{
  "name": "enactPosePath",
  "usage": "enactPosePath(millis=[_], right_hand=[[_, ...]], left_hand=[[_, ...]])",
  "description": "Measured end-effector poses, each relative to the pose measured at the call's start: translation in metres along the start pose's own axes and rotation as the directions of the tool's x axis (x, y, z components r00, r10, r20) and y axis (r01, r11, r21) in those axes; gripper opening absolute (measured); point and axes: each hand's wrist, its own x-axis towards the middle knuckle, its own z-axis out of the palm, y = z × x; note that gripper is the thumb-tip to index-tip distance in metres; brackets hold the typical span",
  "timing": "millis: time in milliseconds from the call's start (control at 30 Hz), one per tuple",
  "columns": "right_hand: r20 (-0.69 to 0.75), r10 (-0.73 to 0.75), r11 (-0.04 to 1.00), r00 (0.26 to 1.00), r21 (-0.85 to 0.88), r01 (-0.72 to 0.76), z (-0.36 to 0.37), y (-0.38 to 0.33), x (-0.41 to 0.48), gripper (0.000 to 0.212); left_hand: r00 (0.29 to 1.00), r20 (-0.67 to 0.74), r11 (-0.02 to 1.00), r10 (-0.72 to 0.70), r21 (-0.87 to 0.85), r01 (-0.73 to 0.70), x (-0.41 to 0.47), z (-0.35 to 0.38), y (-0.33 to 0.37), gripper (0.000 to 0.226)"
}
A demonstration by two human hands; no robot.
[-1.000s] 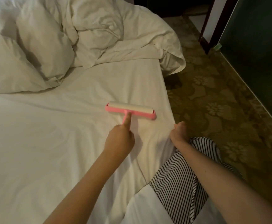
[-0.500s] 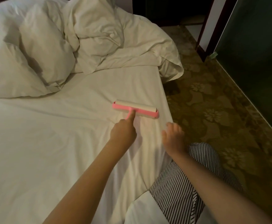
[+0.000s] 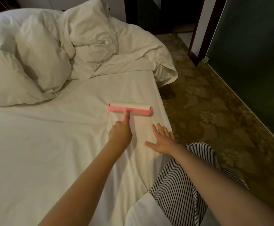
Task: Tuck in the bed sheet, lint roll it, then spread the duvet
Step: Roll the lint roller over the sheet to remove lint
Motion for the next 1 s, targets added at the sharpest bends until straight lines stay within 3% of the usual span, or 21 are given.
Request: enactPosePath(millis=[100,233,367,467,633,700,800,1000], right_hand=[[0.034,-0.003,1.0,0.999,0.002,0.003,-0.001,0.0,-0.001,0.093],[0.054,-0.022,1.0,0.998,0.013,0.021,-0.002,0.003,-0.002,0.102],[0.069,-0.009,1.0,0.998,0.01,0.008,-0.003,-0.001,-0.003,0.105],[0.08,-0.007,1.0,0.997,0.014,0.006,-0.005,-0.003,-0.006,0.108],[0.077,-0.023,0.999,0.997,0.046,0.019,-0.008,-0.022,-0.008,0.113],[0.07,-0.09,0.996,0.994,0.025,0.088,-0.005,-0.037,-0.009,0.115],[0.103,-0.17,0.984,0.98,-0.035,0.175,0.005,-0.058,-0.009,0.119],[0.098,-0.18,0.978,0.979,-0.093,0.189,0.024,-0.067,-0.011,0.119]], left_hand=[[0.995,0.094,0.996,-0.033,0.088,0.024,-0.017,-0.02,0.003,0.064],[0.983,0.185,0.98,0.014,0.193,-0.051,-0.065,-0.023,-0.01,0.062],[0.999,0.033,0.999,0.014,0.048,-0.015,-0.02,-0.004,-0.017,0.065],[0.998,0.016,0.993,0.053,-0.11,-0.051,0.01,-0.004,-0.014,0.063],[0.979,-0.203,0.989,0.022,-0.137,-0.05,-0.053,-0.037,-0.041,0.067],[0.984,-0.178,0.998,-0.027,-0.068,0.015,-0.101,-0.033,-0.071,0.073],[0.982,-0.004,0.982,-0.19,0.013,0.19,-0.128,-0.02,-0.111,0.073],[0.983,-0.097,0.982,-0.156,-0.122,0.143,-0.048,0.0,-0.117,0.069]])
